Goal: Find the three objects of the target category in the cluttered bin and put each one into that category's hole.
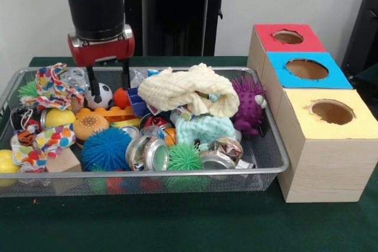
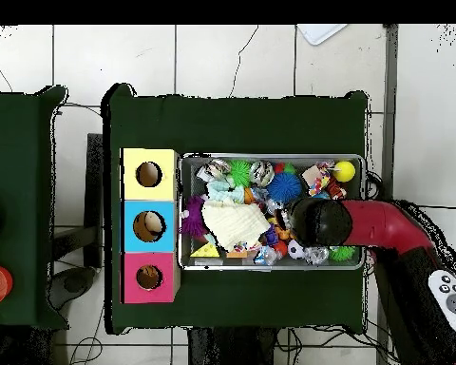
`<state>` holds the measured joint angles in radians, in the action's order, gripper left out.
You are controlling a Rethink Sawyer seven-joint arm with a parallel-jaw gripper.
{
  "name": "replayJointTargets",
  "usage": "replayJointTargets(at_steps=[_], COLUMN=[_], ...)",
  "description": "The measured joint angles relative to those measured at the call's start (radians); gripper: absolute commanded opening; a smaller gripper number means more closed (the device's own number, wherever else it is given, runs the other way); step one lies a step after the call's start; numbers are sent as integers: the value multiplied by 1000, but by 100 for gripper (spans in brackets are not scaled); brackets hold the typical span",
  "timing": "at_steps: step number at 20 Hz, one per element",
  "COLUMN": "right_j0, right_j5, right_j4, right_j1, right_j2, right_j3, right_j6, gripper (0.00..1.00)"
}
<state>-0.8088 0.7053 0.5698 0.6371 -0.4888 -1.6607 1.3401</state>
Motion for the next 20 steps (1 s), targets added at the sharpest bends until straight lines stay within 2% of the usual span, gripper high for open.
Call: replayJointTargets(at_steps=[8,13,14,20], right_j0=[-42,-67,-76,-82], right_j5=[6,29,34,48], right_j4=[47,58,58,59], right_j1=[-86,-130,-142,-152], right_j2=[-85,-129,-140,-146], right_j3=[122,202,228,282], right_j6=[-54,-155,-201,-297], gripper=[100,100,100,100])
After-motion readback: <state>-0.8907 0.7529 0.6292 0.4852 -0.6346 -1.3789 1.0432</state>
